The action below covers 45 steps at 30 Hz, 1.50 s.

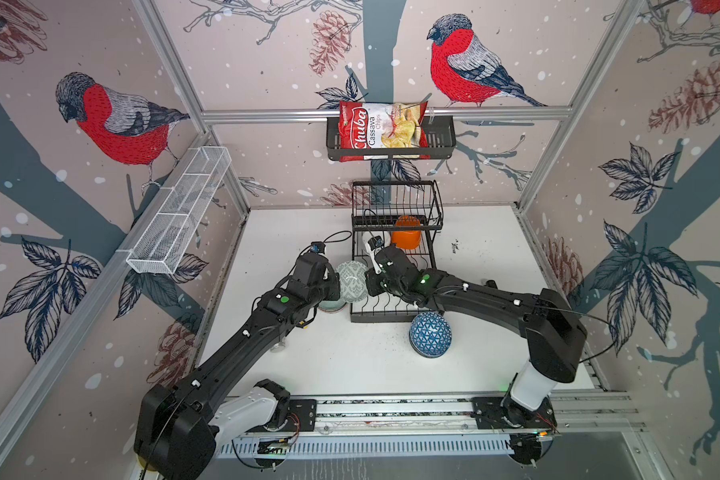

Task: Load the bowls into the dish rack
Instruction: 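Open the left gripper and pull back while the right gripper holds the green bowl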

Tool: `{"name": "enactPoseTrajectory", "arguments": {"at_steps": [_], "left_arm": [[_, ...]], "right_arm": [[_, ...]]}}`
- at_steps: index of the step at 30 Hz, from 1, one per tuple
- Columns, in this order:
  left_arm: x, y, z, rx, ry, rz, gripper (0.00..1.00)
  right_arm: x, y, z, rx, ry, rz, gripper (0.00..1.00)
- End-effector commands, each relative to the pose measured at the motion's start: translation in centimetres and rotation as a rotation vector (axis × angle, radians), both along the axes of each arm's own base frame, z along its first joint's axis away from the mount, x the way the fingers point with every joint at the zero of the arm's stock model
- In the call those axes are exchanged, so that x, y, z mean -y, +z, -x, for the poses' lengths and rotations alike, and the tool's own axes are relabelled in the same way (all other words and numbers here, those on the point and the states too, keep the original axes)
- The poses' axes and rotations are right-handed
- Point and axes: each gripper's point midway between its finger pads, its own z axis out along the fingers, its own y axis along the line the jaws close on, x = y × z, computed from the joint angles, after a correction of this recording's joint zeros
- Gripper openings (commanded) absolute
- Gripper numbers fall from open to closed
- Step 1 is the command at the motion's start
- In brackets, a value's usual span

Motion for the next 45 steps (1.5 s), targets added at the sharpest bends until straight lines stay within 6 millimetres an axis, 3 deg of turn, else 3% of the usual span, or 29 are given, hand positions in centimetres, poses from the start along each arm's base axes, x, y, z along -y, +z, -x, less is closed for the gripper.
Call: {"name": "enactPoseTrajectory", "arguments": {"at_steps": [1,8,12,15,17,23,33,45], "left_arm": [[0.5,1.2,-1.0,0.061,0.008,0.033,0.0],[0.5,0.8,-1.1,0.053,0.013,0.037,0.0],[0.6,0.6,-1.2,0.048,0.009,0.038,0.24],[0.6,0.8,-1.2,0.055,0.01,0.042,0.54],[0.5,1.1,-1.2,0.066,0.015,0.047,0.68],[0.2,1.8,-1.0,0.105,0.032,0.066,0.89],[-0.4,2.1,-0.8,0.139,0.056,0.082,0.94],[-0.5,1.9,-0.8,0.151,0.054,0.063,0.94]], "right_arm": [[0.2,-0.1,-0.4,0.003,-0.023,0.016,0.0],[0.5,0.0,-0.5,0.021,-0.046,0.034,0.0],[1.2,0.2,-0.7,0.047,-0.079,0.056,0.0],[1.9,0.3,-0.9,0.069,-0.107,0.088,0.0],[2.6,0.6,-1.2,0.091,-0.134,0.114,0.0],[5.4,1.1,-2.0,0.185,-0.212,0.227,0.0],[11.4,0.9,-4.2,0.365,-0.432,0.517,0.0],[15.3,0.6,-6.6,0.446,-0.528,0.696,0.0]]}}
